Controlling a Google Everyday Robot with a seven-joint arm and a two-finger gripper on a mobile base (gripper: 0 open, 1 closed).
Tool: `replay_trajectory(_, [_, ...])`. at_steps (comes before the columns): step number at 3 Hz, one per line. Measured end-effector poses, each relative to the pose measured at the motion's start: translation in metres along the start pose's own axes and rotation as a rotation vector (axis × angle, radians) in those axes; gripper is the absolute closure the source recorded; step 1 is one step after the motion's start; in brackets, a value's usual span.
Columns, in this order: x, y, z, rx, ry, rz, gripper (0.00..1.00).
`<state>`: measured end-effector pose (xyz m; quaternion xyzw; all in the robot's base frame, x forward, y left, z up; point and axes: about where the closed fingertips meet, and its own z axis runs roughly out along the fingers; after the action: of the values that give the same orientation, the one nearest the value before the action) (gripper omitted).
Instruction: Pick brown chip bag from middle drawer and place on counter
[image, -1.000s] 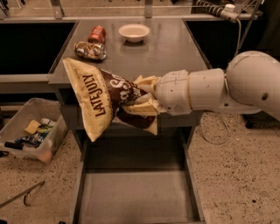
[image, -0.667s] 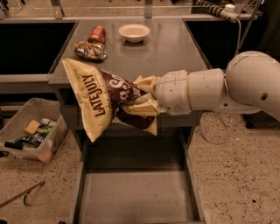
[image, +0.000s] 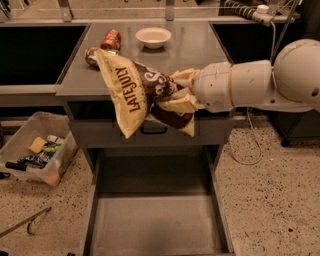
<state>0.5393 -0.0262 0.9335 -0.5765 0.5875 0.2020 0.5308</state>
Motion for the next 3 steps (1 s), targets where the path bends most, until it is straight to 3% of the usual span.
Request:
replay_trajectory(2, [0.040, -0.129, -0.039, 0.358, 0.172, -0.171, 1.00])
replay_trajectory(3, [0.051, -0.176, -0.037, 0.452, 0.186, -0.227, 1.00])
